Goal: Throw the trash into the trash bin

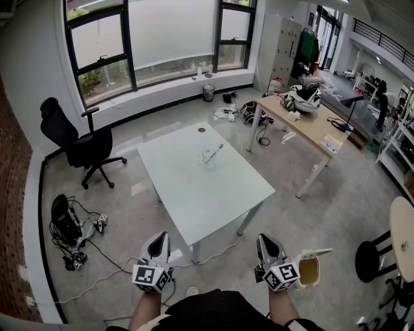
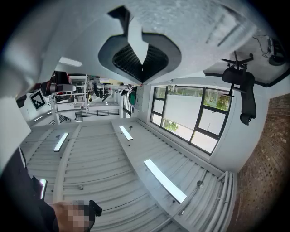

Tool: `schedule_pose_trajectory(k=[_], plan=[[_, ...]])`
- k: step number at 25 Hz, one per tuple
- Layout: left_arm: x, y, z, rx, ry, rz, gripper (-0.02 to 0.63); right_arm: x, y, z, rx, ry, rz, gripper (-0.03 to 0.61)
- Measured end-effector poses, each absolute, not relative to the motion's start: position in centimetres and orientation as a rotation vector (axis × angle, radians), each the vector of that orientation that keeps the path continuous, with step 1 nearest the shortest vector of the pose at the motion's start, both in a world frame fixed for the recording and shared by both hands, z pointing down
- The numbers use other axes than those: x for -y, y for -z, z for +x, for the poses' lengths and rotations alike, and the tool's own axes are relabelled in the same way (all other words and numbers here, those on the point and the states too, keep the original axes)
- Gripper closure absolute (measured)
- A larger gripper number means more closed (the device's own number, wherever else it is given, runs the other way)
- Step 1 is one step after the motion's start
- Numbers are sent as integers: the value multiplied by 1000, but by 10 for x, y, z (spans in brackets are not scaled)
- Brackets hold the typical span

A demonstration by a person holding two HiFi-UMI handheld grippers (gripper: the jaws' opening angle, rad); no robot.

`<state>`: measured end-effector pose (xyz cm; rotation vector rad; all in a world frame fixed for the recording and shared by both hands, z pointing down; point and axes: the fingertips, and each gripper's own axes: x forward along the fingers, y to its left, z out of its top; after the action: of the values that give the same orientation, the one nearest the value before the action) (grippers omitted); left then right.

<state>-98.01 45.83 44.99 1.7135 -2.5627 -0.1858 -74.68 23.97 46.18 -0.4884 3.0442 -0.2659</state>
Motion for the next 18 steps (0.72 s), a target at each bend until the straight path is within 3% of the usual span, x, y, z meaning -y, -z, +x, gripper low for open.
schedule_pose_trajectory(k=[18], plan=[[-431, -452, -951, 2510, 175, 1774, 609, -220, -461, -704, -2989, 302, -540, 575]])
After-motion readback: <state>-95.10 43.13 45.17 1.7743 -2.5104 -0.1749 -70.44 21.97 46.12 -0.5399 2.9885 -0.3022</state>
